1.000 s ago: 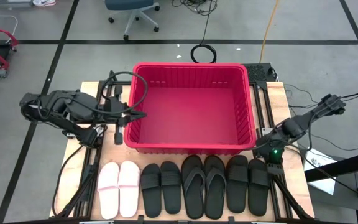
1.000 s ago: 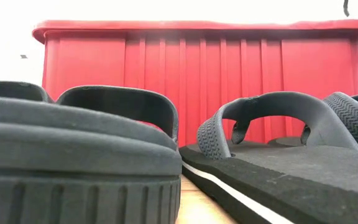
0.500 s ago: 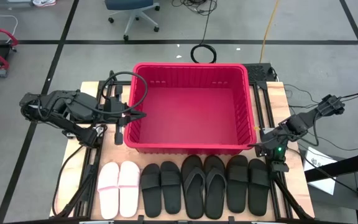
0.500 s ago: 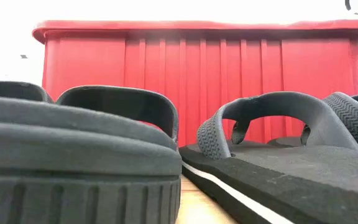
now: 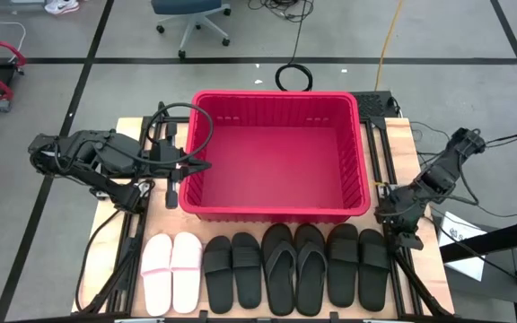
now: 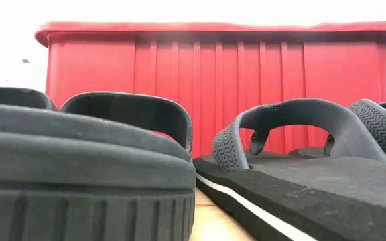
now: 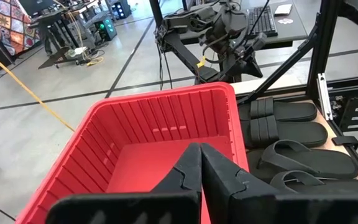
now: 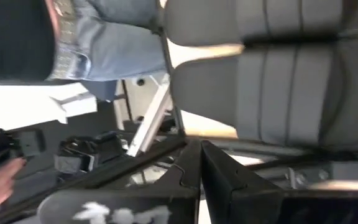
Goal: Pick and place slides into bin
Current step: Put the black slide into the red bin
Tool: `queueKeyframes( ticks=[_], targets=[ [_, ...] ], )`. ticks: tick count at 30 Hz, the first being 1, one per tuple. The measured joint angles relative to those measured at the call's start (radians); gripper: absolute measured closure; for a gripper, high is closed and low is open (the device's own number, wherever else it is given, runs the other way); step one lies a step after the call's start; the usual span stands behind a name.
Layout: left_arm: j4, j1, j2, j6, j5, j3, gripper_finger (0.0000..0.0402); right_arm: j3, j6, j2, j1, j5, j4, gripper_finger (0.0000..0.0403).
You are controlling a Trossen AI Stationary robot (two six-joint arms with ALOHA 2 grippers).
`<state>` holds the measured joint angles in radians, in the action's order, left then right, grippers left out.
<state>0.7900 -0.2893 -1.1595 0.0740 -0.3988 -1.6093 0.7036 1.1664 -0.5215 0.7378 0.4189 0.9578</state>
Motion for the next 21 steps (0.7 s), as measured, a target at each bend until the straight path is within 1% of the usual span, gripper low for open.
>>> queueKeyframes(
  ticks=[2, 5, 7, 10, 16, 21],
  targets=[
    [0.000, 0.000, 0.000, 0.000, -0.003, 0.000, 0.0393, 0.000, 0.003, 0.005, 0.033, -0.018, 0.013, 0.0403],
    [-0.001, 0.000, 0.000, 0.000, -0.006, 0.000, 0.0396, 0.000, 0.001, 0.009, 0.076, -0.074, 0.041, 0.0403],
    [-0.001, 0.000, 0.000, 0.000, -0.006, 0.000, 0.0400, -0.001, 0.010, 0.008, 0.096, -0.108, 0.056, 0.0403],
    [-0.001, 0.000, 0.000, 0.000, -0.018, 0.000, 0.0396, -0.019, 0.032, 0.008, 0.110, -0.133, 0.049, 0.0403],
    [-0.001, 0.001, 0.000, 0.010, -0.030, 0.000, 0.0394, -0.115, 0.105, 0.007, 0.110, -0.122, -0.035, 0.0403],
    [-0.001, 0.001, 0.000, 0.010, -0.031, 0.000, 0.0398, -0.213, 0.143, 0.007, 0.108, -0.025, -0.202, 0.0397]
  ],
)
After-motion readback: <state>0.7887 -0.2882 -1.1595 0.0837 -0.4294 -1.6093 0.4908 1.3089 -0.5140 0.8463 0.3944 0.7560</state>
